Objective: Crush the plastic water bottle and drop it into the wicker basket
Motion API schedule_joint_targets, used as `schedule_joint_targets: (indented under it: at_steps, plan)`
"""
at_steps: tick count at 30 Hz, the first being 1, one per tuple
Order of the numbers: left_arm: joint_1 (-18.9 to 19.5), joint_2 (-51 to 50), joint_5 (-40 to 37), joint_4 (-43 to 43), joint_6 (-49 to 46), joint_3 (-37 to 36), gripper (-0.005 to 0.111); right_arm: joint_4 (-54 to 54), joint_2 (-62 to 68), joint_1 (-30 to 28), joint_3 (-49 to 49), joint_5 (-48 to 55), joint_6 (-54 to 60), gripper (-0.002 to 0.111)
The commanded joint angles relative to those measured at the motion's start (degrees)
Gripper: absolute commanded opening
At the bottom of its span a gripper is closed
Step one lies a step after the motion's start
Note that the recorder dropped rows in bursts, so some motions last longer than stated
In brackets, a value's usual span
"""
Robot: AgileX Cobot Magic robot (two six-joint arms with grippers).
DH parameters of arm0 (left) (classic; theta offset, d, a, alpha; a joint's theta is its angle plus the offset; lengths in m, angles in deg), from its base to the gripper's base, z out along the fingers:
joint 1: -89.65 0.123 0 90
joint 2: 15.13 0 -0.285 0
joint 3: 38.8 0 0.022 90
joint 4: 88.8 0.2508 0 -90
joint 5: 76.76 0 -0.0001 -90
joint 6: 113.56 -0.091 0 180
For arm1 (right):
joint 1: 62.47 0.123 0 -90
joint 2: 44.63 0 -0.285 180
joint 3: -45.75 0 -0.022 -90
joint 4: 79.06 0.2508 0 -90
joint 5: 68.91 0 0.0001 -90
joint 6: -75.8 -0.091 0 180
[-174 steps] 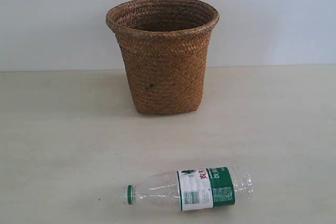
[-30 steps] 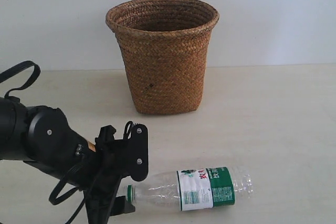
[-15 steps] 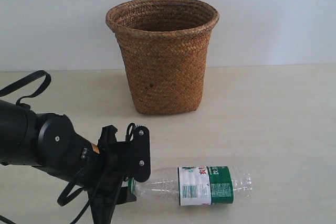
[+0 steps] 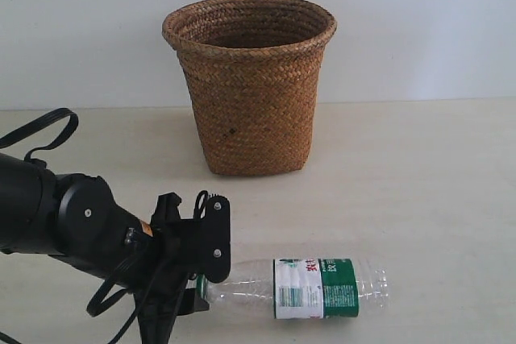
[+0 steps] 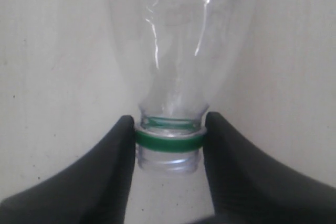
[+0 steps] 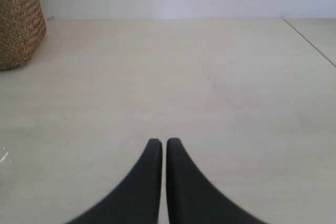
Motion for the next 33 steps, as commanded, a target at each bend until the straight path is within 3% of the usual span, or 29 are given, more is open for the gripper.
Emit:
schedule_joint_targets:
  at_steps: [1, 33]
  plan:
    - [-0.4, -0.1, -1.2, 0.2, -0.1, 0.3, 0.004, -0.1, -0.3, -0.1, 0.0, -0.2, 0.2, 0.001]
    - [-0.4, -0.1, -0.7, 0.2, 0.3, 0.3, 0.004, 0.2, -0.3, -0.1, 0.0, -3.3, 2.9, 0.001]
